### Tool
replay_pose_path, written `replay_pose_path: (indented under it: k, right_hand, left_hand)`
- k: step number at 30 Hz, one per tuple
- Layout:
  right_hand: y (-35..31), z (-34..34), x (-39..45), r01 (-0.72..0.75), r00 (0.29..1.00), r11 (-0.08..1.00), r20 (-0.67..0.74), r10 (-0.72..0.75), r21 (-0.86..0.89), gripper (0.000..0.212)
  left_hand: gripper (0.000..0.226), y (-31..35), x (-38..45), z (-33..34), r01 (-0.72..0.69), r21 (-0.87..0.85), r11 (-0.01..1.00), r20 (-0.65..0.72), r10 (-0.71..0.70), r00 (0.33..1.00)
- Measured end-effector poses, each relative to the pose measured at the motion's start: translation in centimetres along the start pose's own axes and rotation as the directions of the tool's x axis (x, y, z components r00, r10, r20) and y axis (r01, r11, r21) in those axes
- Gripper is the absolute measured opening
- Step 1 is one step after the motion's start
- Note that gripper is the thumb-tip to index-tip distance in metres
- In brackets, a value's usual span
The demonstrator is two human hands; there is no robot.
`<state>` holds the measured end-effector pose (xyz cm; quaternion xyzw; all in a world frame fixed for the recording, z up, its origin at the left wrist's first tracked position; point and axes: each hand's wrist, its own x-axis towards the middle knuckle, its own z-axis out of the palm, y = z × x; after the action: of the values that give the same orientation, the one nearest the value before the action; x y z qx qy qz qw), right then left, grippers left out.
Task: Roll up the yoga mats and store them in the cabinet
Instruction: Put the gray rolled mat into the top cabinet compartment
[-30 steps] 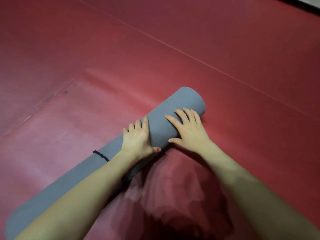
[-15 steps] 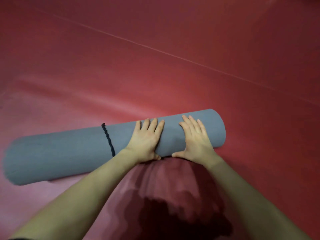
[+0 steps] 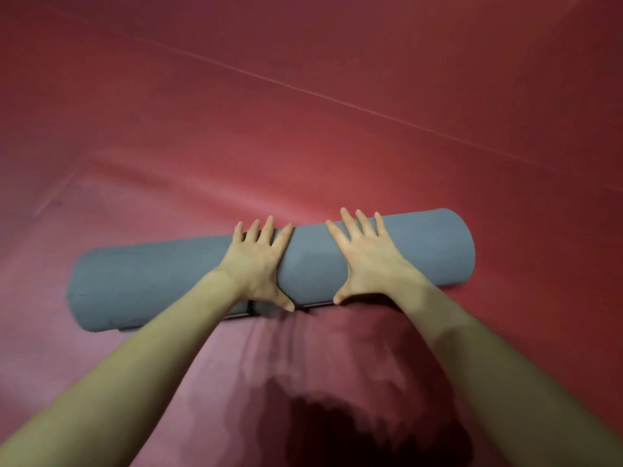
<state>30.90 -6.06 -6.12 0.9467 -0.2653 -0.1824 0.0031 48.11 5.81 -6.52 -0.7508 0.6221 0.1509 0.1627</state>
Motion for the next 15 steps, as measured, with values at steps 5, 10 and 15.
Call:
replay_pose_path:
  k: [5,10,15]
  right_hand:
    - [-3.1,-0.3,2.8,0.055,0.995,0.998,0.081,-0.056,0.008,0.141]
    - [-2.9,0.8,1.9,0.045,0.999,0.999,0.025,-0.045,0.029,0.128]
    - [-3.8,-0.3,-0.3,0.028,0.998,0.999,-0.060,-0.026,0.022,0.120]
  left_hand:
    - [0.154,-2.7,-1.1,2.1,0.029,0.025,0.999,-0.033,-0.029,0.999]
    - [0.136,-2.1,-1.2,2.5,-0.024,-0.065,0.998,-0.085,0.018,0.996]
    - [0.122,-1.5,-3.5,1.8,-0.025,-0.081,0.996,-0.180,0.010,0.984]
